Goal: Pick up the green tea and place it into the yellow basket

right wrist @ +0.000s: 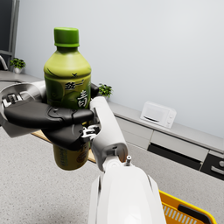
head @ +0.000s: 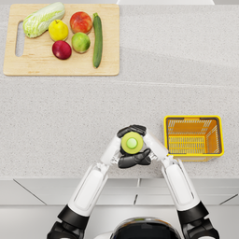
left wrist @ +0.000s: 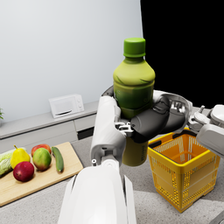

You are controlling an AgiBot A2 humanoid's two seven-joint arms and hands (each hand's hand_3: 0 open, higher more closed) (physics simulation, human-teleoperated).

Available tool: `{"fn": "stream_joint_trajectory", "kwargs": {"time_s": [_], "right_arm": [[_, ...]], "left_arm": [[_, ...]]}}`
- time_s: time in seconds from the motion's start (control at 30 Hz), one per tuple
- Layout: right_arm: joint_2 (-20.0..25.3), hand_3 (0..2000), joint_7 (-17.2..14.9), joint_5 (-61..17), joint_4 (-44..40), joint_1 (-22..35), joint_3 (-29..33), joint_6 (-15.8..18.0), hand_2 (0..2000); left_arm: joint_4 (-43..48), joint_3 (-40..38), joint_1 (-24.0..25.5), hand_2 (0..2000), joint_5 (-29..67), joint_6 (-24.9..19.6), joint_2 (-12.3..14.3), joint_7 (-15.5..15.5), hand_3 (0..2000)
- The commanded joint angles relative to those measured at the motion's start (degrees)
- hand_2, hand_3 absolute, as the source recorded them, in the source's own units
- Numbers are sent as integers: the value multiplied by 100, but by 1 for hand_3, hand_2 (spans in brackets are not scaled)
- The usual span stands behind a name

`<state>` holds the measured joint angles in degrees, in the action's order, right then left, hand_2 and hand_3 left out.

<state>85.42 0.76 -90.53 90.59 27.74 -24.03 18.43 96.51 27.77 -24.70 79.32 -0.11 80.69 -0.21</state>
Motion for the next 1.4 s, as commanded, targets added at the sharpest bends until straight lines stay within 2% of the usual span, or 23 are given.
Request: {"fn": "stream_joint_trajectory", "kwargs": {"time_s": [0.03,0.1,0.13,0.2,0.27,0.33,0.4,0.47,0.5,0.57,0.6,0.63,0.67,0.73,0.8,0.83,0.87,0.9,0.93,1.0,1.07,1.17,1.4], "right_arm": [[92,2000,-14,4,43,181,-197,196,2000],[-6,2000,30,12,242,102,244,413,2000],[0,2000,-10,5,345,75,582,324,2000],[16,2000,-33,-6,620,78,1362,-398,2000],[19,2000,-44,-10,650,153,1992,-775,2000],[-10,2000,-54,-10,578,198,2539,-797,2000],[-25,2000,-51,-9,709,118,2917,-990,2000],[6,2000,-58,-8,724,-89,3188,-1006,2000],[22,2000,-59,-6,709,-239,3289,-866,2000],[43,2000,-63,-7,531,-403,3333,-1031,2000],[46,2000,-437,-5,427,-437,3326,-1114,2000],[44,2000,-923,-7,245,-468,3263,-1059,2000],[43,2000,-1251,-5,108,-493,3184,-999,2000],[38,2000,-1644,-8,-194,-502,3133,-991,2000],[38,2000,-1849,-8,-258,-524,3085,-917,2000],[37,1673,-1920,-10,-228,-545,3086,-840,639],[35,1347,-1987,-10,-146,-554,3135,-748,0],[37,1020,-2012,-9,-152,-567,3114,-803,0],[41,693,-1466,-7,1,-590,3063,-1053,0],[49,40,-791,-5,534,-664,2782,-1429,0],[15,0,-443,-5,777,-421,2753,-1630,0],[-52,0,-211,-6,688,-126,3095,-1764,0],[-62,0,-89,-4,256,-195,3464,-1835,0]], "left_arm": [[579,595,115,0,-1,30,-199,8,693],[553,67,307,0,-3,57,-431,17,40],[505,-228,412,0,-10,52,-495,18,0],[537,-1066,579,0,-17,32,-572,19,0],[411,-1840,617,0,-22,21,-524,20,0],[240,-2477,597,0,-26,16,-487,21,0],[130,-2829,511,0,-29,14,-472,21,0],[-54,-2989,409,0,-31,12,-469,21,0],[-178,-3061,367,0,-31,12,-453,21,0],[-304,-3063,402,0,-32,11,-440,21,0],[-321,-3019,434,0,-33,11,-433,21,0],[-329,-2978,456,0,-33,11,-426,21,0],[-328,-2940,467,0,-33,11,-418,21,0],[-328,-2909,477,0,-33,11,-402,21,0],[-323,-2902,476,0,-33,11,-384,21,0],[-372,-2898,475,0,-33,11,-375,21,0],[-405,-2877,463,0,-32,11,-365,21,0],[-416,-2881,473,0,-32,11,-357,21,0],[-329,-2862,496,0,-32,11,-350,21,0],[-298,-2804,379,0,-32,11,-321,21,0],[-346,-2951,-7,0,-32,11,-294,21,0],[-618,-3200,-491,0,-32,11,-324,21,0],[-834,-3526,-251,0,-34,11,-283,21,0]]}}
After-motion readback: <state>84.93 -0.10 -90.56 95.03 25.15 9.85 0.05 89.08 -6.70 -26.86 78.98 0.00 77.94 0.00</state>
